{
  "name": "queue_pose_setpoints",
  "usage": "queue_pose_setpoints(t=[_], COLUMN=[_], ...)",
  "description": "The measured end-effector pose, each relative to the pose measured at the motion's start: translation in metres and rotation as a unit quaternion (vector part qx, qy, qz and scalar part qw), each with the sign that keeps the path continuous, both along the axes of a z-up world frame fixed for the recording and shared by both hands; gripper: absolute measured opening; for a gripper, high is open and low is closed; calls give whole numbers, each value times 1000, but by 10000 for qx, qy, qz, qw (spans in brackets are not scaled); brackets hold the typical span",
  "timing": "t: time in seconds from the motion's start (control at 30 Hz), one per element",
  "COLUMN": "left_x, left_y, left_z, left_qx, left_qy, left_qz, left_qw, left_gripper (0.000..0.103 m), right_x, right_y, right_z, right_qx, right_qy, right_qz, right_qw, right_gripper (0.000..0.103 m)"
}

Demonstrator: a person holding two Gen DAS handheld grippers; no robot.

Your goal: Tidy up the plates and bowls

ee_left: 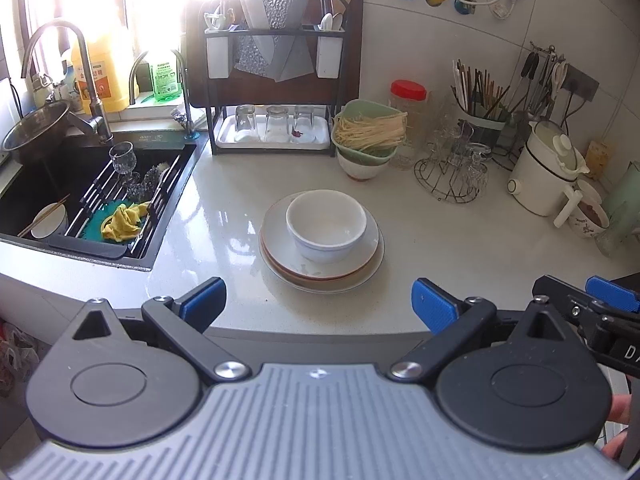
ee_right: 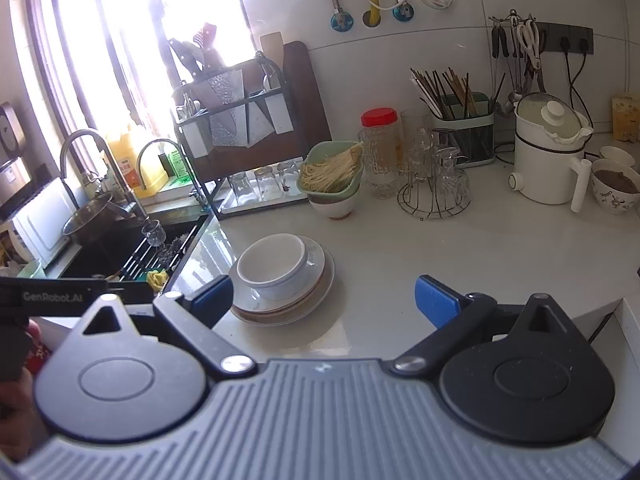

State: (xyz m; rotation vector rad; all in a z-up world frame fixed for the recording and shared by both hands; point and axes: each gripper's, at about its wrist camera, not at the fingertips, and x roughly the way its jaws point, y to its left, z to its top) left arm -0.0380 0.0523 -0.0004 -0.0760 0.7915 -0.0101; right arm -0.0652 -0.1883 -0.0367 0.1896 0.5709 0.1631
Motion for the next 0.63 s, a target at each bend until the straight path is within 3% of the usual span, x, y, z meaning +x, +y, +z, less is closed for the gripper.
queue_pose_setpoints(t=[0.63], left_x=[-3], left_y=[-6], left_z=[-3], left_qx=[-66], left_qy=[87], left_qz=[-40], left_qw=[9999], left_gripper=[101], right_x=[-1], right_y=[-5], right_z=[0], right_qx=[37], right_qy=[63], right_qz=[-90], right_qw=[9999], right_gripper=[99])
